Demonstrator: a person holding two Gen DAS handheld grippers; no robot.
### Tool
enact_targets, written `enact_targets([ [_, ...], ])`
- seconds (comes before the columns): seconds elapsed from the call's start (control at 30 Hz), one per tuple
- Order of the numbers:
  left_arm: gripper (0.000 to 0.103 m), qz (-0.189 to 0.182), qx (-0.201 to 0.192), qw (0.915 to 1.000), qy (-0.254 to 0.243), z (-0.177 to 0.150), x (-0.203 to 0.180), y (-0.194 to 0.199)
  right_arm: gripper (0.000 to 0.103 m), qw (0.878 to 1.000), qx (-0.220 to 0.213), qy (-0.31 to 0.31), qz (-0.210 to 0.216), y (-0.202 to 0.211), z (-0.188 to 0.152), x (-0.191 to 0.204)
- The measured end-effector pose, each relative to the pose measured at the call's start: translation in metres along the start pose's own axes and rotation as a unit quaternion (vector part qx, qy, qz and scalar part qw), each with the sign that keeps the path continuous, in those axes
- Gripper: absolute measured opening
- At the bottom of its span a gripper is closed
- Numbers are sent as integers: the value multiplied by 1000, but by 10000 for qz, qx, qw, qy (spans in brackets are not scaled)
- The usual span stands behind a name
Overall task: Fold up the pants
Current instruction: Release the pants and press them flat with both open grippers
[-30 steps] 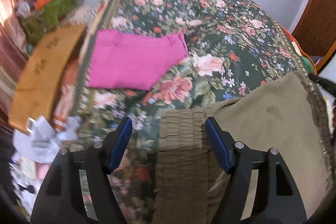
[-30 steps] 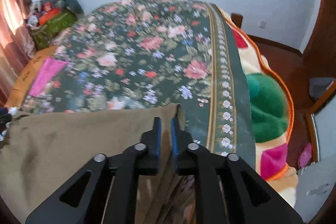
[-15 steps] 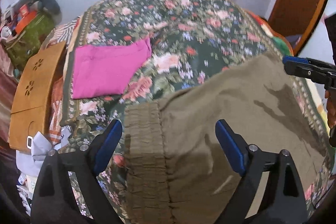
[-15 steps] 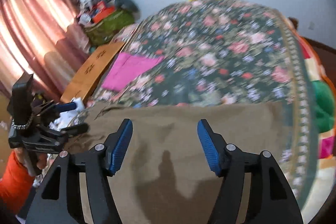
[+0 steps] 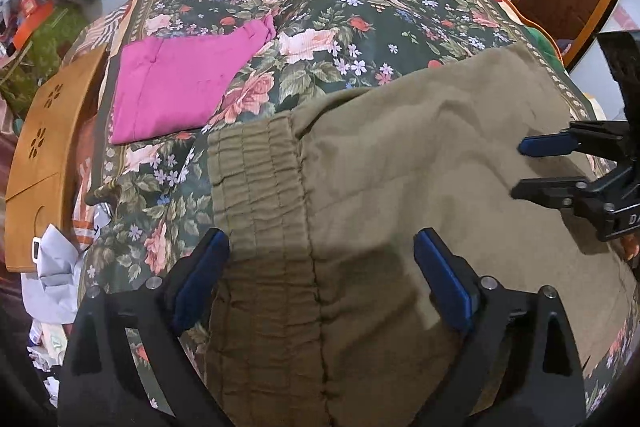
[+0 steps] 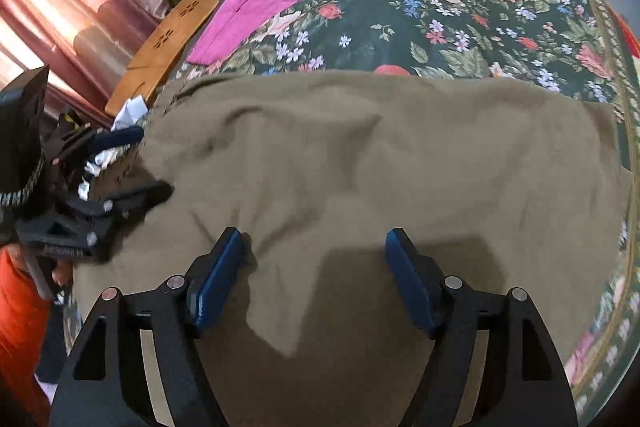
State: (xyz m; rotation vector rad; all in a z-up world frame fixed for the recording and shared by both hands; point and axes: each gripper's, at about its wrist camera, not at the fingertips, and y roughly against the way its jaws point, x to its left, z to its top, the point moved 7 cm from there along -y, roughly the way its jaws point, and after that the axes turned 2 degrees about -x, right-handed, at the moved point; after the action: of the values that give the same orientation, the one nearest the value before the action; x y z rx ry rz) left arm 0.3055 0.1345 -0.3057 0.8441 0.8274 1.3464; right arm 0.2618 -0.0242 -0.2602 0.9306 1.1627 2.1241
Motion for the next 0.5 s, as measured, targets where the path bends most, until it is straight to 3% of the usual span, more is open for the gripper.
enact_targets([
  [0.27,95,20,-104,9999,124,-19,2,20,74,9984,-320,198,-429,34,-32,-2],
  [0.5,95,-134,-239,9983,523,-44,10,40,74,9962,-507,149,-692,58,-58,-4],
])
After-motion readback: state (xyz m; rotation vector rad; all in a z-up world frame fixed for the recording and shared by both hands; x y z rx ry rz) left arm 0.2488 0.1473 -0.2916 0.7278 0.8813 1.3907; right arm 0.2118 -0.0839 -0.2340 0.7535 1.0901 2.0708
